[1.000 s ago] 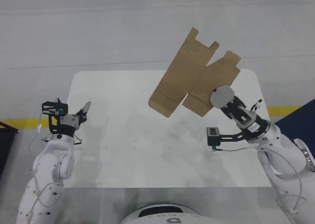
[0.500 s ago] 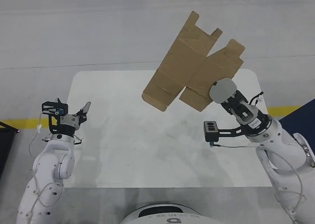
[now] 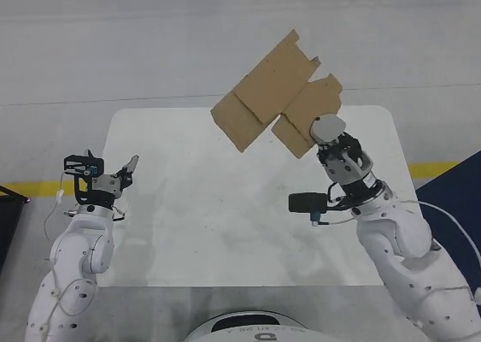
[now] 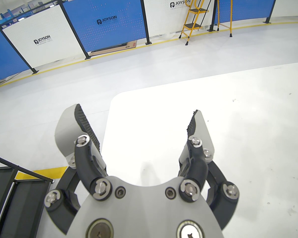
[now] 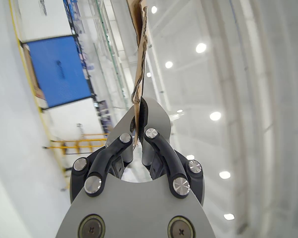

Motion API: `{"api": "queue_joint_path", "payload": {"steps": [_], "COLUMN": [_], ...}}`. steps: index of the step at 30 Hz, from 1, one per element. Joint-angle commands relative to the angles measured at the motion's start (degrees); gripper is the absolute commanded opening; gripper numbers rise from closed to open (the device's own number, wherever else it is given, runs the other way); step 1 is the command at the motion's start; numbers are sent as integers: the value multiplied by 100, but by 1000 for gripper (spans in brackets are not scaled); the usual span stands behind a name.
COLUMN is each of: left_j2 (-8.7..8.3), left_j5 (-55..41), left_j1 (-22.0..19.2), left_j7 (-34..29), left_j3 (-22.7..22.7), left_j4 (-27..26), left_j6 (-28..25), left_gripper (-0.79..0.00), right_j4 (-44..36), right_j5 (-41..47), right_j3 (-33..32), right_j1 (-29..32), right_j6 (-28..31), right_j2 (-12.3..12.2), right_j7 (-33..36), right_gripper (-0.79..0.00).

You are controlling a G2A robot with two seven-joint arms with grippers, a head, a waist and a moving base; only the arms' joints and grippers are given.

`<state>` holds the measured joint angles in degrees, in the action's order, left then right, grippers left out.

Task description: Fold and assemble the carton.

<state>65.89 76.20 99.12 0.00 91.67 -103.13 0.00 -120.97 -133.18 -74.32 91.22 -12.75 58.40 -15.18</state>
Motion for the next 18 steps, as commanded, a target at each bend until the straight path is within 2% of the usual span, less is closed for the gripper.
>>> {"api": "queue_joint_path", "payload": {"steps": [1, 5, 12, 15, 18], "left_j2": [0, 0, 0, 0, 0], "left_j5": [0, 0, 0, 0, 0], "left_j1": [0, 0, 0, 0, 0], "left_j7": [0, 0, 0, 0, 0], "left_j3": [0, 0, 0, 0, 0], "left_j4": [0, 0, 0, 0, 0], "left_j6": [0, 0, 0, 0, 0], "left_gripper": [0, 0, 0, 0, 0], "right_j4": [-89, -191, -499, -601, -675], "right_j5": [1749, 2827, 5333, 7097, 8140], "right_j3": [294, 635, 1179, 1376, 1453], "right_j1": [-119, -256, -192, -18, 45], "right_j6": [272, 628, 1046, 1093, 1289], "right_j2": [75, 161, 333, 425, 473], "right_j7": [-24, -131, 127, 475, 685], "right_gripper": [-785, -785, -785, -785, -785]}}
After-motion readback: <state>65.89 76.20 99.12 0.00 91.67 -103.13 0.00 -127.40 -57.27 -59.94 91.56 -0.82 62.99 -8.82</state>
